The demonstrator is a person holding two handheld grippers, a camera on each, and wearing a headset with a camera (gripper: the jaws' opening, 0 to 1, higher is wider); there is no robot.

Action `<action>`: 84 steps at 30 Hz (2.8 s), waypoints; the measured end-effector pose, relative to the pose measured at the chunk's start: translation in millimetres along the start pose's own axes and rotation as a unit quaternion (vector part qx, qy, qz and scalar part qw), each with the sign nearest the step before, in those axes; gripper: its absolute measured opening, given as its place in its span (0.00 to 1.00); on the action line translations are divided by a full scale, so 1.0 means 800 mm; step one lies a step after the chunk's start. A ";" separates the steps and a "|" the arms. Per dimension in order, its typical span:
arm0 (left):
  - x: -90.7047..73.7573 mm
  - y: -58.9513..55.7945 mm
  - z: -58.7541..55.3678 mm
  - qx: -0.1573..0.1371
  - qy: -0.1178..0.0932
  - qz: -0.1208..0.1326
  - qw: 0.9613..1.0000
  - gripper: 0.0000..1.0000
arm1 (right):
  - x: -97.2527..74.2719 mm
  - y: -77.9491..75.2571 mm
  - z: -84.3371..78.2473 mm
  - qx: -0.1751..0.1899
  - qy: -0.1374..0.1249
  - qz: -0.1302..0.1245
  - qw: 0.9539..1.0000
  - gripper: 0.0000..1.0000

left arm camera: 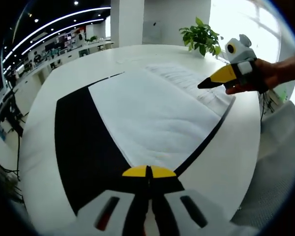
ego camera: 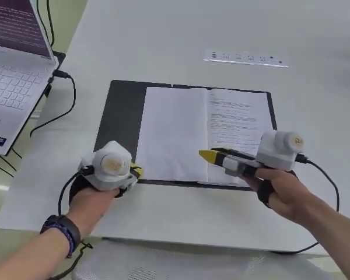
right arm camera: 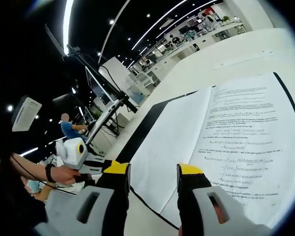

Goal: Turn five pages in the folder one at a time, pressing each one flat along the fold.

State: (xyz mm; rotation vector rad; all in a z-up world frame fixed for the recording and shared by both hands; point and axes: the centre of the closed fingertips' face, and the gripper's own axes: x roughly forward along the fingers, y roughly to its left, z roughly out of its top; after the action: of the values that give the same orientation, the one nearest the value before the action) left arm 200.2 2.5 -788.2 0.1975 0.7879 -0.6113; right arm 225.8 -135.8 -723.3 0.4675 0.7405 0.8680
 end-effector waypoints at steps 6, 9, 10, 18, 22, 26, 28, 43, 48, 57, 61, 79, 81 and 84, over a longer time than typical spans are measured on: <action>0.002 0.003 -0.001 -0.023 0.000 0.010 1.000 0.00 | 0.010 -0.007 0.008 -0.004 -0.003 -0.003 1.000 0.33; 0.002 0.003 -0.001 -0.024 -0.001 0.010 1.000 0.00 | 0.018 -0.011 0.017 0.001 -0.008 -0.003 1.000 0.29; 0.002 0.003 -0.001 -0.025 -0.001 0.010 1.000 0.00 | 0.020 -0.012 0.020 0.001 -0.009 -0.004 1.000 0.28; 0.004 0.006 -0.001 -0.055 -0.001 0.012 0.998 0.00 | 0.038 -0.040 0.048 0.010 -0.030 -0.028 0.999 0.17; 0.003 0.006 -0.001 -0.069 -0.001 0.011 0.998 0.00 | 0.045 -0.049 0.054 0.007 -0.029 -0.032 0.999 0.15; 0.003 0.006 -0.001 -0.071 -0.001 0.010 0.997 0.00 | 0.050 -0.068 0.061 0.014 -0.038 -0.047 0.998 0.11; 0.004 0.006 -0.001 -0.072 0.001 0.010 0.997 0.00 | 0.051 -0.078 0.062 0.010 -0.042 -0.059 0.997 0.07; 0.004 0.006 -0.002 -0.071 0.007 0.012 0.997 0.00 | 0.065 -0.098 0.058 0.016 -0.043 -0.071 0.996 0.00; 0.004 0.006 -0.003 -0.071 0.008 0.013 0.997 0.00 | 0.069 -0.102 0.064 0.015 -0.051 -0.077 0.996 0.00; 0.004 0.006 -0.004 -0.070 0.010 0.016 0.997 0.00 | 0.085 -0.121 0.088 0.035 -0.077 -0.098 0.992 0.00; 0.005 0.006 -0.004 -0.070 0.012 0.015 0.997 0.00 | 0.091 -0.129 0.101 0.037 -0.094 -0.111 0.989 0.00; 0.006 0.006 -0.004 -0.065 0.023 0.018 0.997 0.00 | 0.118 -0.151 0.149 0.042 -0.113 -0.135 0.983 0.00; 0.006 0.006 -0.004 -0.065 0.023 0.018 0.997 0.00 | 0.121 -0.155 0.155 0.046 -0.117 -0.138 0.982 0.00; 0.006 0.006 -0.003 -0.065 0.024 0.017 0.997 0.00 | 0.123 -0.161 0.164 0.059 -0.130 -0.142 0.979 0.00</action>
State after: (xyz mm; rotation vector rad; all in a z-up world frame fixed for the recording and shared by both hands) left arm 203.9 5.2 -793.7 0.1064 0.8659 -0.5220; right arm 431.9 -139.0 -757.6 0.5542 0.6001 0.4855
